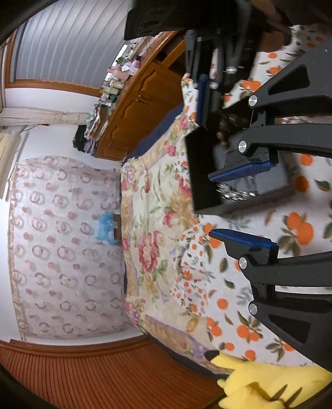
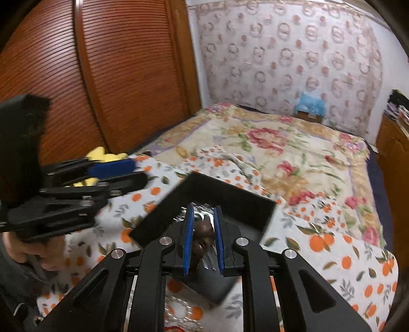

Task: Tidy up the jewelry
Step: 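Open the left tool over the box while the right tool releases the bead bracelet inside, then grasp the red string bracelet with the right tool while the left tool moves to the jade bangle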

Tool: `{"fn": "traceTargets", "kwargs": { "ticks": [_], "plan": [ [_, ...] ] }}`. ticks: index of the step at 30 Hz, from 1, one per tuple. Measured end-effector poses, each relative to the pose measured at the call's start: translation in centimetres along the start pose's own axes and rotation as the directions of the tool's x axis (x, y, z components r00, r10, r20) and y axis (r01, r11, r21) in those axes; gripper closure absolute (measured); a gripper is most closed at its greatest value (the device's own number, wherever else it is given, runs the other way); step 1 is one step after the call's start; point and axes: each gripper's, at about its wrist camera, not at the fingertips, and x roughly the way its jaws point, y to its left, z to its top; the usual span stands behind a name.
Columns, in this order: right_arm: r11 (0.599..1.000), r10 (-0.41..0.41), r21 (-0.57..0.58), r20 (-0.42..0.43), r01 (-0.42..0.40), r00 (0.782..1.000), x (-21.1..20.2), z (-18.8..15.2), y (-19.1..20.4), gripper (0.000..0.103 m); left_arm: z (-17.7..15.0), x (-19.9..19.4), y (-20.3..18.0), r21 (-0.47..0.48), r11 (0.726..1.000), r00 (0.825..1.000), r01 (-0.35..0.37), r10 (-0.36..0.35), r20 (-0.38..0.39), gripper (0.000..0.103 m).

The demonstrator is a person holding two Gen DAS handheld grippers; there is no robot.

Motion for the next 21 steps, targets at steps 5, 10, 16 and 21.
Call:
{"fn": "traceTargets", "kwargs": {
  "ticks": [5, 10, 16, 21],
  "plan": [
    [0.999, -0.047, 0.008, 0.027, 0.047, 0.999, -2.5, -1.4, 0.0, 0.078, -2.2, -2.0, 0.1, 0.018, 1.000, 1.000, -0.002, 0.002, -0.017, 0.061],
    [0.997, -0.068, 0.022, 0.048, 0.067, 0.997, -5.5, -3.9, 0.3, 0.078, -5.0, -3.9, -1.1, 0.052, 0.999, 0.999, 0.015, -0.014, -0.035, 0.057],
    [0.995, -0.097, 0.019, -0.012, 0.097, 0.995, -6.3, -7.5, 1.2, 0.078, -7.7, -5.8, -2.6, 0.079, 0.996, 0.998, 0.043, -0.039, -0.052, 0.053],
    [0.995, -0.099, 0.007, -0.082, 0.100, 0.992, -5.8, -10.2, 2.1, 0.078, -10.0, -6.9, -3.2, 0.090, 0.994, 0.995, 0.067, -0.061, -0.075, 0.045]
  ]
}}
